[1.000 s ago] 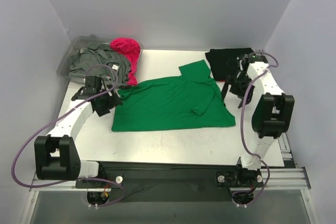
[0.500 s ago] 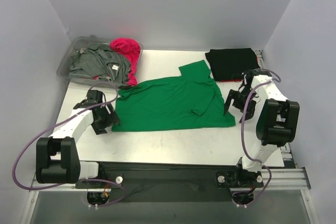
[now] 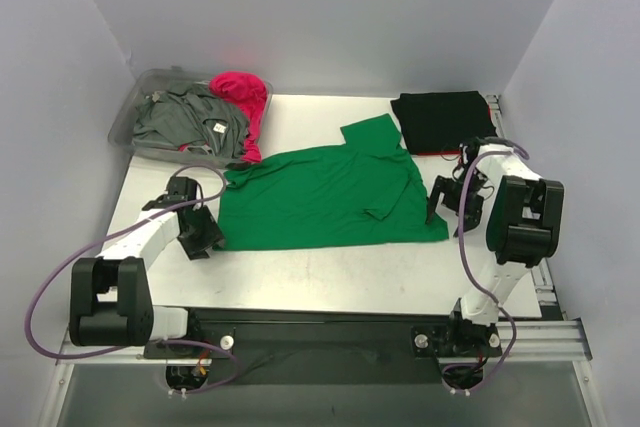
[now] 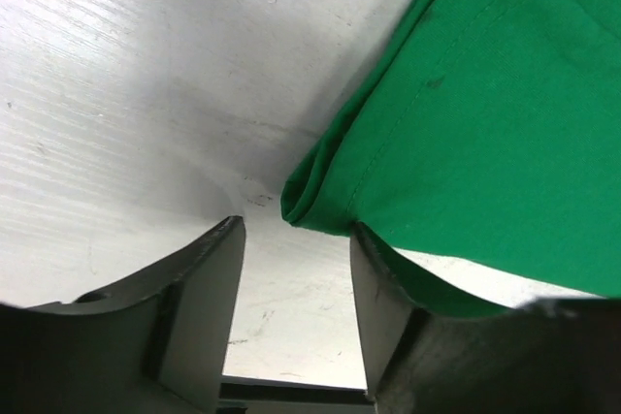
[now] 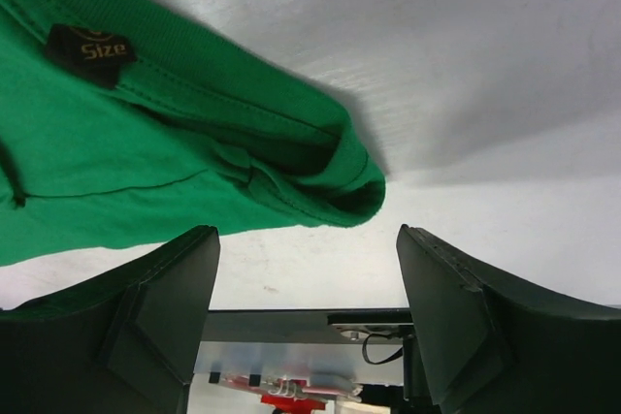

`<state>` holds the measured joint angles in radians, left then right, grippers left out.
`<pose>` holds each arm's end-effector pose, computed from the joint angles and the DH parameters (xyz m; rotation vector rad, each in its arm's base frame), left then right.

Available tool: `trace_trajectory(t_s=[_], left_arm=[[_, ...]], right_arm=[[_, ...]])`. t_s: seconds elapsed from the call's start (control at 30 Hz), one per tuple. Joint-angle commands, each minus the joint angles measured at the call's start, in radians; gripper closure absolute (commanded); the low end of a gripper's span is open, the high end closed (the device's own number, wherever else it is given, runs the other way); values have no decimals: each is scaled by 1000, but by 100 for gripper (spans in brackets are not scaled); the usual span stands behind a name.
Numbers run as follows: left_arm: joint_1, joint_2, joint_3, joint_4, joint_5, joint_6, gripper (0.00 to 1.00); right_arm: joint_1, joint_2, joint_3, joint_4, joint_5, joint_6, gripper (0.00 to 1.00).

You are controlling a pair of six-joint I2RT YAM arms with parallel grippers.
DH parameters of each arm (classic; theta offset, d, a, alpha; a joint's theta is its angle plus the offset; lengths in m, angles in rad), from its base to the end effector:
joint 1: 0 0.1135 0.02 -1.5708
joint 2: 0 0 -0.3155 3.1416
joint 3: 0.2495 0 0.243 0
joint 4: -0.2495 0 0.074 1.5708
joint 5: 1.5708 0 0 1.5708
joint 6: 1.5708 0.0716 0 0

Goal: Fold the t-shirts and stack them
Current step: Fold the flattened tshirt in 1/3 of the way

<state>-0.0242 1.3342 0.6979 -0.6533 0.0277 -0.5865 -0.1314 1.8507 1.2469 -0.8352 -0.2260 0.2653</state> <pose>0.2114 -0.0071 0.1887 -0.7929 2.7659 -0.1604 0.3530 -0.0305 0.1899 0.5701 2.9507 0.3535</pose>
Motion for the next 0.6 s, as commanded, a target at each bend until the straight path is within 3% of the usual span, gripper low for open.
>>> trace_trajectory(t_s=[0.0, 0.17, 0.2, 0.27, 0.33, 0.43, 0.47, 0.57], left_arm=[[4, 17, -17, 52, 28, -1, 44], [7, 36, -40, 75, 44, -7, 58], [7, 39, -43, 81, 46, -10, 65], [10, 52, -43, 89, 46, -6, 69], [15, 69, -38, 87, 46, 4, 80], [20, 74, -28, 80, 40, 8, 97], [20, 72, -25, 73, 26, 8, 100], [20, 39, -20, 54, -9, 4, 100]], right_arm=[[-7, 21, -9, -28, -3, -12, 26], [-8, 65, -12, -30, 19, -11, 40], [-10, 71, -10, -30, 25, -11, 41], [-11, 85, -9, -30, 36, -12, 48], [-14, 93, -4, -31, 40, -14, 52], [-16, 97, -6, -36, 74, -14, 67], [-19, 96, -7, -39, 83, -11, 77], [-25, 87, -18, -51, 128, -9, 93]])
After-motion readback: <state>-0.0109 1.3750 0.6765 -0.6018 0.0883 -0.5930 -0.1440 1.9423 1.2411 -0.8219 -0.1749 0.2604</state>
